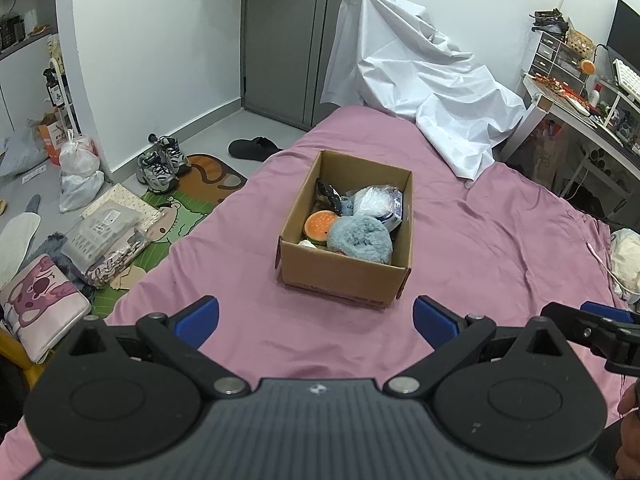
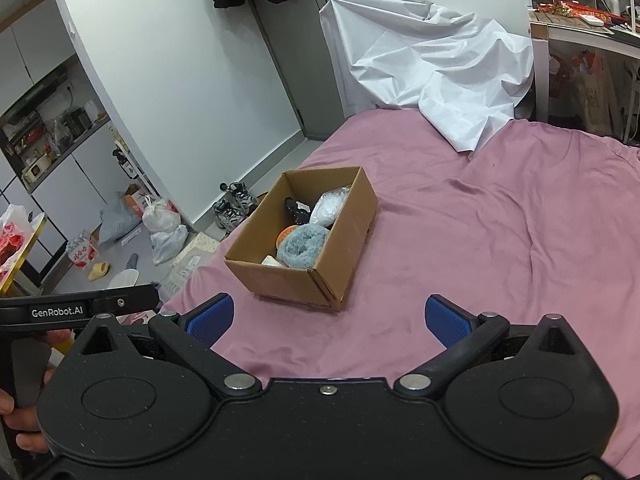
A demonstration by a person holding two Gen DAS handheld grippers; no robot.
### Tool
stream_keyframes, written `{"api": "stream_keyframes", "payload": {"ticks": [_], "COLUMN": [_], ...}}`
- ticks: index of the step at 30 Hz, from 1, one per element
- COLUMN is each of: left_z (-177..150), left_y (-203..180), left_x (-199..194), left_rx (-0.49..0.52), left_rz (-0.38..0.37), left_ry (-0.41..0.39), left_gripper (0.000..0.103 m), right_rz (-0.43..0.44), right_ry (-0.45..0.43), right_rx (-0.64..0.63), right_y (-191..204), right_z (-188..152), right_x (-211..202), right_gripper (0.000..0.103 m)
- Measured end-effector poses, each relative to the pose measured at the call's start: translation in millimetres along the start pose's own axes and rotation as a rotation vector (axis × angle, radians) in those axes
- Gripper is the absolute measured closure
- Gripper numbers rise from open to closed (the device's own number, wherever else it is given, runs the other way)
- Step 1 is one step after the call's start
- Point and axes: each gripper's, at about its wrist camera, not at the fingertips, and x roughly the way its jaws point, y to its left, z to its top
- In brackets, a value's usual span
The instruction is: Organize soft objects
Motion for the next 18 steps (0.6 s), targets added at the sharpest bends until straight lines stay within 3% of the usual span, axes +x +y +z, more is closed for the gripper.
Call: {"api": "stream_keyframes", "payload": {"ticks": [18], "left_z": [-2.1], "left_y": [2.6], "left_x": [3.1], "left_rx": [-0.010], "left_rz": [0.010], "left_ry": [0.009], "left_gripper": [0.001], "right_rz": [0.003], "right_ry": [0.001], "right_rx": [0.000], "right_y": [0.8], "right_z": [0.0], "right_x": [2.9], "right_gripper": [0.000]}}
